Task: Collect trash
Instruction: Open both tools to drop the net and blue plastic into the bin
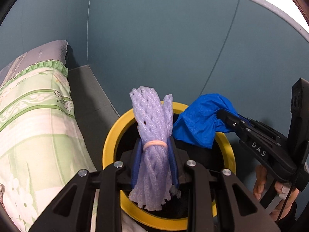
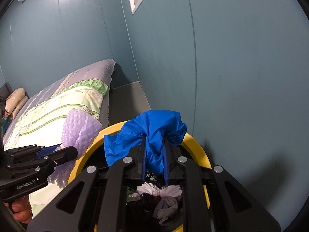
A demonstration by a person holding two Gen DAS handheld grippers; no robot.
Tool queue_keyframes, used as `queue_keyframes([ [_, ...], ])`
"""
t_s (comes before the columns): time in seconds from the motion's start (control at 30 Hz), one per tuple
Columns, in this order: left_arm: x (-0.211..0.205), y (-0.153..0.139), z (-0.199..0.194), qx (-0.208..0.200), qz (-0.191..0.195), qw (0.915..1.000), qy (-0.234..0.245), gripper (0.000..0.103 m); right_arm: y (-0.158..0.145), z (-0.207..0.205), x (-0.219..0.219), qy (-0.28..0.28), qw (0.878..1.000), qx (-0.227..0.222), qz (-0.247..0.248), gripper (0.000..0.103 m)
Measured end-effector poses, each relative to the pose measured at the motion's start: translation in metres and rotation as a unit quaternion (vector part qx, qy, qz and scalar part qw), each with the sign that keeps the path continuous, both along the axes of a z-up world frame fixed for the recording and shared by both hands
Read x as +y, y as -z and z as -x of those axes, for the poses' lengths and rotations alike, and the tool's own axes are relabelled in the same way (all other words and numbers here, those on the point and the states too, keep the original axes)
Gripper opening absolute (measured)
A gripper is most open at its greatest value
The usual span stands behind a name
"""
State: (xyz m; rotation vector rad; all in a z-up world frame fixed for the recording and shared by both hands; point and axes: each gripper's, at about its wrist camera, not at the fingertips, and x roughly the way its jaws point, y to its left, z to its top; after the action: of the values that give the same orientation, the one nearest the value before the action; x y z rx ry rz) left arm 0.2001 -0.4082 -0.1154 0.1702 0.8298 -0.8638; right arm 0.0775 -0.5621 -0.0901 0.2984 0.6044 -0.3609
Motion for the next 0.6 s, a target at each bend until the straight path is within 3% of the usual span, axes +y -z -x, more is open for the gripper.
queue_keyframes([
  [0.1, -0.003, 0.005, 0.000, 0.008, -0.003, 1.0000, 0.003, 0.030, 0.005, -0.002, -0.003, 0.000, 1.000, 0.007, -0.009, 0.021],
  [0.2, -0.001, 0.008, -0.003, 0.018, 0.004, 0.9998, -0.002, 0.053, 0.007, -0.005, -0.007, 0.004, 1.000, 0.011, -0.013, 0.037],
  [0.3, 0.005, 0.009, -0.007, 0.020, 0.008, 0.9997, -0.011, 0.054, 0.009, -0.004, -0.010, 0.012, 1.000, 0.014, -0.017, 0.038],
  [0.37, 0.011, 0.007, -0.012, 0.025, 0.013, 0.9994, -0.019, 0.061, 0.009, -0.003, -0.012, 0.016, 1.000, 0.013, -0.022, 0.039],
  [0.6, 0.045, -0.006, -0.026, 0.005, 0.017, 0.9984, -0.053, 0.068, -0.002, 0.007, -0.004, 0.006, 0.999, -0.011, -0.030, 0.045],
])
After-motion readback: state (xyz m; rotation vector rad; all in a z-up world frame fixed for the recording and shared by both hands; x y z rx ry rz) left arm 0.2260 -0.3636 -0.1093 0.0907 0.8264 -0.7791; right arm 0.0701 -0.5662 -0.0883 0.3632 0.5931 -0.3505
